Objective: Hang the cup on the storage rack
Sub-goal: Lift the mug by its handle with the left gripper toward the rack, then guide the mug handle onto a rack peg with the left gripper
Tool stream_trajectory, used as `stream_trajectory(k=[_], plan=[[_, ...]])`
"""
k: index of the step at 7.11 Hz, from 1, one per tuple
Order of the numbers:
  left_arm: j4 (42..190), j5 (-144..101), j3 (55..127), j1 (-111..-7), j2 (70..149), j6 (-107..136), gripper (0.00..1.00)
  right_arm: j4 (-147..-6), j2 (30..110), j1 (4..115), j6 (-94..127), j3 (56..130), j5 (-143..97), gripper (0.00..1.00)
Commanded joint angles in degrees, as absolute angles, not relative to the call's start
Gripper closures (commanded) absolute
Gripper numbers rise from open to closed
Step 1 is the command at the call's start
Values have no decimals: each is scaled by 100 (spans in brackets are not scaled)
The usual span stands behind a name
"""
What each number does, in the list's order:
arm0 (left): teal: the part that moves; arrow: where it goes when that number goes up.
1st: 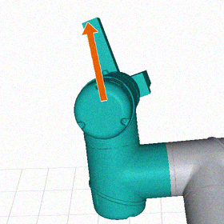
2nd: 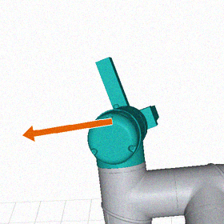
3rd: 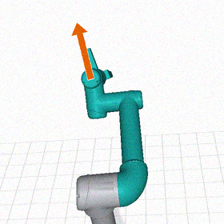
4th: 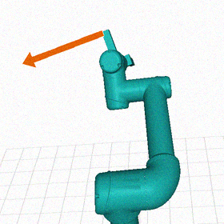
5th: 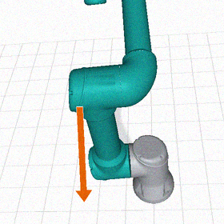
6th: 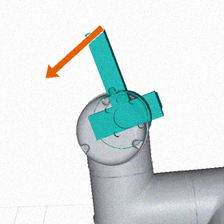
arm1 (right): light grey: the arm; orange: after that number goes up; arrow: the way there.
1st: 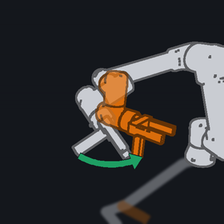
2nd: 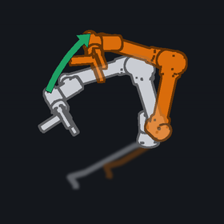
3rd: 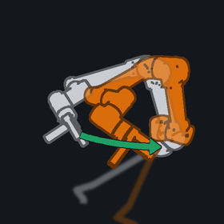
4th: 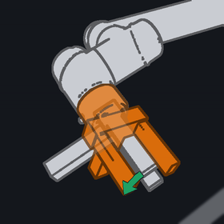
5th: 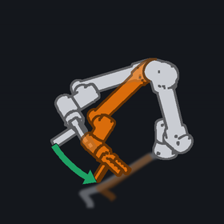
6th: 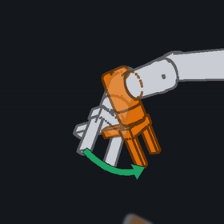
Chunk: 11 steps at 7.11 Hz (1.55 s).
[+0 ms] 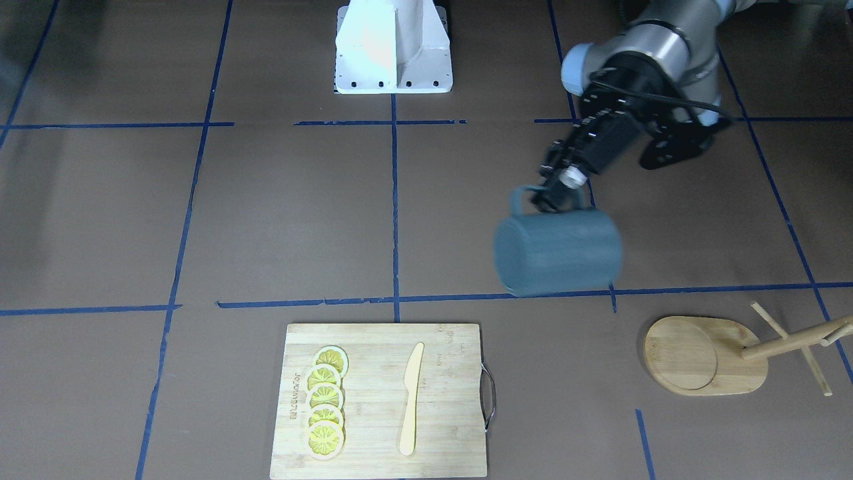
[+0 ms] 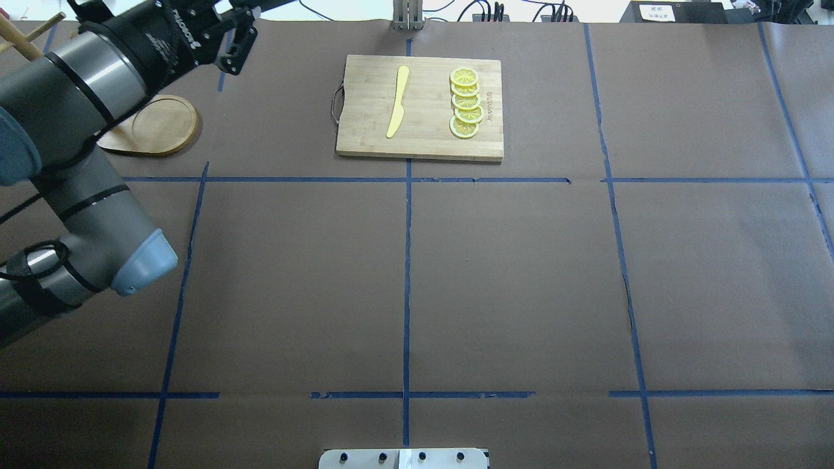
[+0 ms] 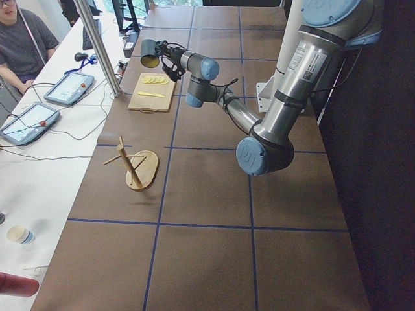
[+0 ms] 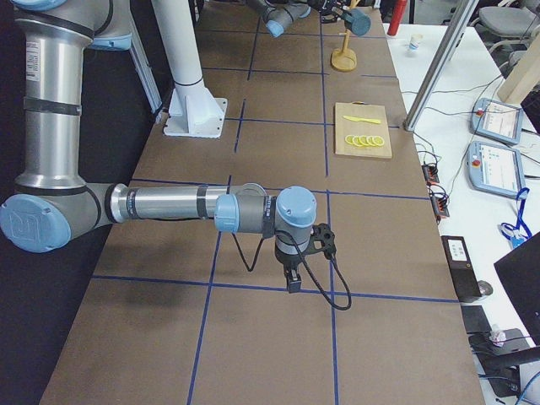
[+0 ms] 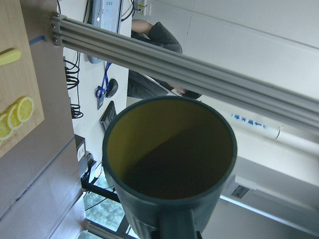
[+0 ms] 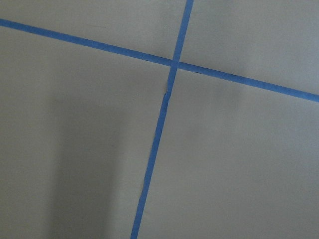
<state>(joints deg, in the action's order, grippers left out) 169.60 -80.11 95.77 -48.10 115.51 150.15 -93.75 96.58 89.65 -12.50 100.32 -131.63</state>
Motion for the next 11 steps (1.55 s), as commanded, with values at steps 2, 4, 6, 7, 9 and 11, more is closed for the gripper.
stream_trajectory(k=[2,4,6,7,9,11], plan=[[17566,-8051,8661,-5579,11348,16309,97,-9369,9633,8965,-1257,10020,-13157,0],[18181,-8286,8193,-5747,11181,16365,97,-9369,9615,8965,-1257,10020,-13157,0],[18962,-8795,7580,-6080,11101,16365,97,-9369,9606,8965,-1257,10020,-13157,0],[19515,-8928,7202,-6169,11101,16374,97,-9369,9606,8965,-1248,10028,-13157,0],[19713,-9017,6997,-6240,11066,16365,97,-9369,9589,8965,-1257,10028,-13157,0],[20177,-9105,6638,-6319,11004,16365,97,-9369,9589,8965,-1266,10020,-13157,0]])
